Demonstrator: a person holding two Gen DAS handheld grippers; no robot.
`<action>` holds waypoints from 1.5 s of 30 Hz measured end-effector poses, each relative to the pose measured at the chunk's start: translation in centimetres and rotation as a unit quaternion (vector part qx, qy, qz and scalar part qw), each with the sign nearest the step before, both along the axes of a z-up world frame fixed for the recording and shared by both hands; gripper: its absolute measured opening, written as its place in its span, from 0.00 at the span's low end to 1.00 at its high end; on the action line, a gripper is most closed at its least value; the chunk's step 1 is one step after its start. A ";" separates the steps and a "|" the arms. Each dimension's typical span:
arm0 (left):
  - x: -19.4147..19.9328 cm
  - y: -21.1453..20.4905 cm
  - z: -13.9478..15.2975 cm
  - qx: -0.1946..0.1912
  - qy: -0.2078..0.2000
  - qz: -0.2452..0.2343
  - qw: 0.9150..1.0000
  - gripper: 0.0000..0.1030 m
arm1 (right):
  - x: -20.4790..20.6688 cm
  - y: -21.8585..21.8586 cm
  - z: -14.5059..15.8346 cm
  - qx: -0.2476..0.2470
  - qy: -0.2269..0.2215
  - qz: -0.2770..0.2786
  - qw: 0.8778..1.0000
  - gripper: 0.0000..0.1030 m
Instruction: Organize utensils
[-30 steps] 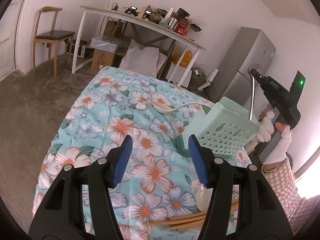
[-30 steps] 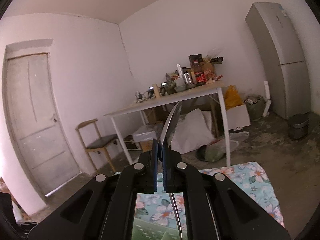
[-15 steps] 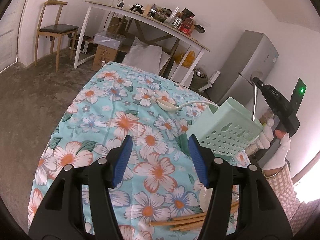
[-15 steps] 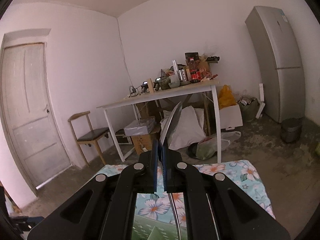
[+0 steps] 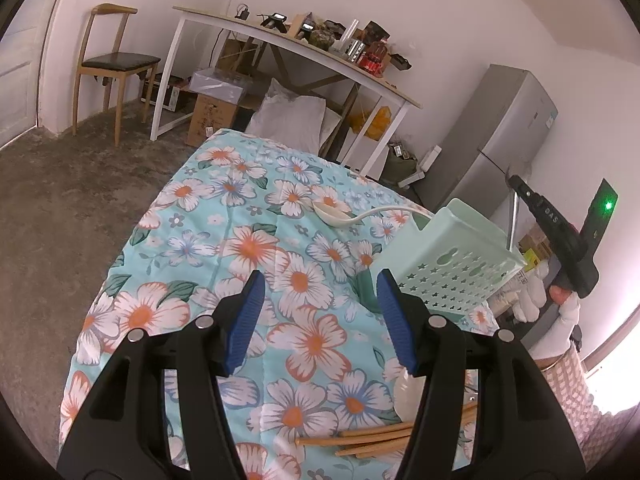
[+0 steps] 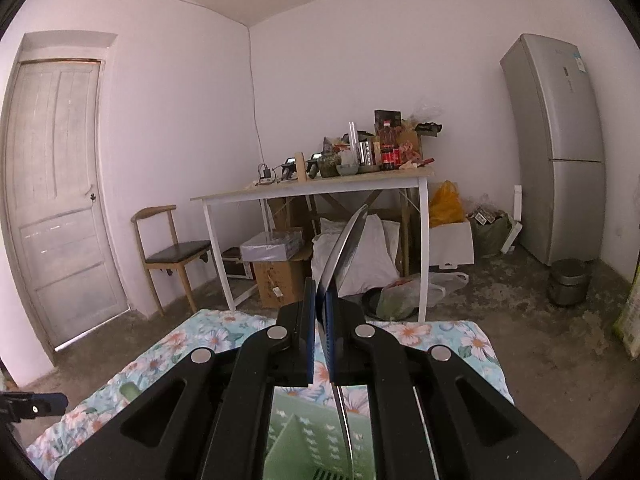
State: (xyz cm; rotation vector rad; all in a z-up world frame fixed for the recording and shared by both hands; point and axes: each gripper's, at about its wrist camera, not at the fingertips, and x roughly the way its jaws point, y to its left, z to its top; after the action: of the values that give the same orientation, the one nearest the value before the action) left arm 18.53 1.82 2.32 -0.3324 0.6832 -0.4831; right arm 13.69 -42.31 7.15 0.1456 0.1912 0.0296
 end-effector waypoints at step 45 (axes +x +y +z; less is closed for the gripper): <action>18.9 -3.1 -5.6 -0.185 0.291 -0.008 0.939 0.52 | -10.5 -4.5 -4.4 0.175 0.052 0.061 0.981 0.39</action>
State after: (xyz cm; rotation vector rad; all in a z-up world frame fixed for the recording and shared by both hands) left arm 37.45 -1.32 -3.28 -0.8454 1.1724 -0.5330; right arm 3.18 -46.78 2.75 0.4877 0.2990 0.1786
